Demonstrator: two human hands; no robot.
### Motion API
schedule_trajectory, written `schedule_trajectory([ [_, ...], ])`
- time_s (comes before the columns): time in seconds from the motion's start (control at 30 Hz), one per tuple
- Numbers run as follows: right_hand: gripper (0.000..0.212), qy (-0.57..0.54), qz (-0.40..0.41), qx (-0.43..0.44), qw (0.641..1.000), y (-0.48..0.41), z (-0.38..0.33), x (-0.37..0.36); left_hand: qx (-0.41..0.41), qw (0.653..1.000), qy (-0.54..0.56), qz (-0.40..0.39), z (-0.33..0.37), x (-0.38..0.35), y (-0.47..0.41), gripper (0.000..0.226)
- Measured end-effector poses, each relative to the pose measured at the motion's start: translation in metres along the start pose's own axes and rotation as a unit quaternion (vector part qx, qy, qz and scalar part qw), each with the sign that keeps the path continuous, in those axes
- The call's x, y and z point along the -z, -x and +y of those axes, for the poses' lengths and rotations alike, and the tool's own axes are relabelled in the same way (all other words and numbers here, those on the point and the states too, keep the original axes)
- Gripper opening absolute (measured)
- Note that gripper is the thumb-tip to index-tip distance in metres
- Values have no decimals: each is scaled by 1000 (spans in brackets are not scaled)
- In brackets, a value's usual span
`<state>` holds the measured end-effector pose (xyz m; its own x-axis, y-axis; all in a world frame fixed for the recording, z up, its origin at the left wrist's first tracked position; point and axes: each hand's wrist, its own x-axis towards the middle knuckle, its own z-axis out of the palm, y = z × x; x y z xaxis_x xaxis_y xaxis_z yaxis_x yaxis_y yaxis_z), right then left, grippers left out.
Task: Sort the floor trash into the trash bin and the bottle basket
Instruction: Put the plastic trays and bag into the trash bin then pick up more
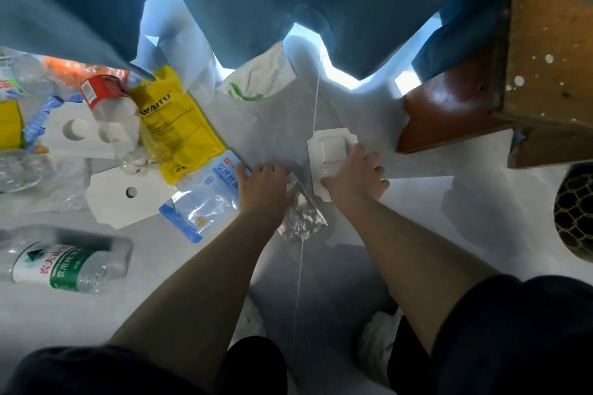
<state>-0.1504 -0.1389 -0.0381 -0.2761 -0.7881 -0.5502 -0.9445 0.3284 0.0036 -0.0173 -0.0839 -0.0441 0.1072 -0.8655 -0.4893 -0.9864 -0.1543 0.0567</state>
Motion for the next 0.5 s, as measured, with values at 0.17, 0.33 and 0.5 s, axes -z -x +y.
schedule_trajectory([
  [0.17,89,-32,-29,-20,999,-1,11,0,-4,1000,6,-13,-3,5,3,13],
  [0.33,88,-115,-19,-45,992,2,22,-8,-92,996,10,-10,-12,0,8,12],
  [0.5,96,-133,-1,-45,990,3,36,-11,-30,986,165,-18,-18,-1,16,11],
])
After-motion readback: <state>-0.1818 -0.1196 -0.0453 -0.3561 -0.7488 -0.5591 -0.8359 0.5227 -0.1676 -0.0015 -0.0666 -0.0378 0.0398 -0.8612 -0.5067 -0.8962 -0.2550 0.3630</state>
